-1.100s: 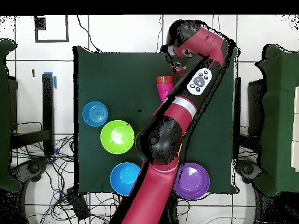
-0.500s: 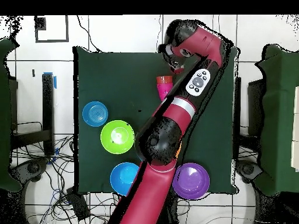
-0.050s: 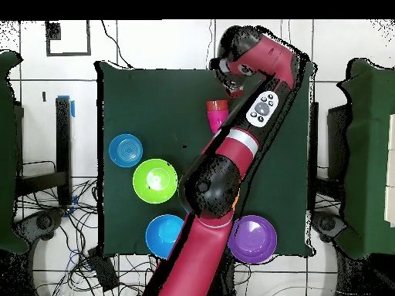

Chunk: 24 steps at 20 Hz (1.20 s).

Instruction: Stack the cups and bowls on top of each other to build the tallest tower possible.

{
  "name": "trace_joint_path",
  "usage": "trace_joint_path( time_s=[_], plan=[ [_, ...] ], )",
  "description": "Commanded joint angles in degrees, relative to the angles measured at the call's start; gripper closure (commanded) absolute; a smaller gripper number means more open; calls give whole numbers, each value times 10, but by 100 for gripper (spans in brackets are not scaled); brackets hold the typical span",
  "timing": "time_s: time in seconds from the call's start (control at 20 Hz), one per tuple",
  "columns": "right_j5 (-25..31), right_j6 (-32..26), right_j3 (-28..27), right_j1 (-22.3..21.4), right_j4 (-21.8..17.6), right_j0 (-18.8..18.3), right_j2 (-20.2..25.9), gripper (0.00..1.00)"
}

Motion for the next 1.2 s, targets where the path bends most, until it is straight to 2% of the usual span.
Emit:
trace_joint_path(
  time_s=[0.05, 0.35, 0.45, 0.85, 1.2],
  plan=[
    [35, 3, -39, 10, -2, -3, -13, 0],
    [23, 5, -41, 8, 10, -6, -10, 0],
    [36, 2, -46, -8, 23, -13, -34, 0],
    [70, 1, -52, -28, 52, -24, -72, 0],
    [82, -7, -53, -34, 72, -26, -91, 0]
  ],
)
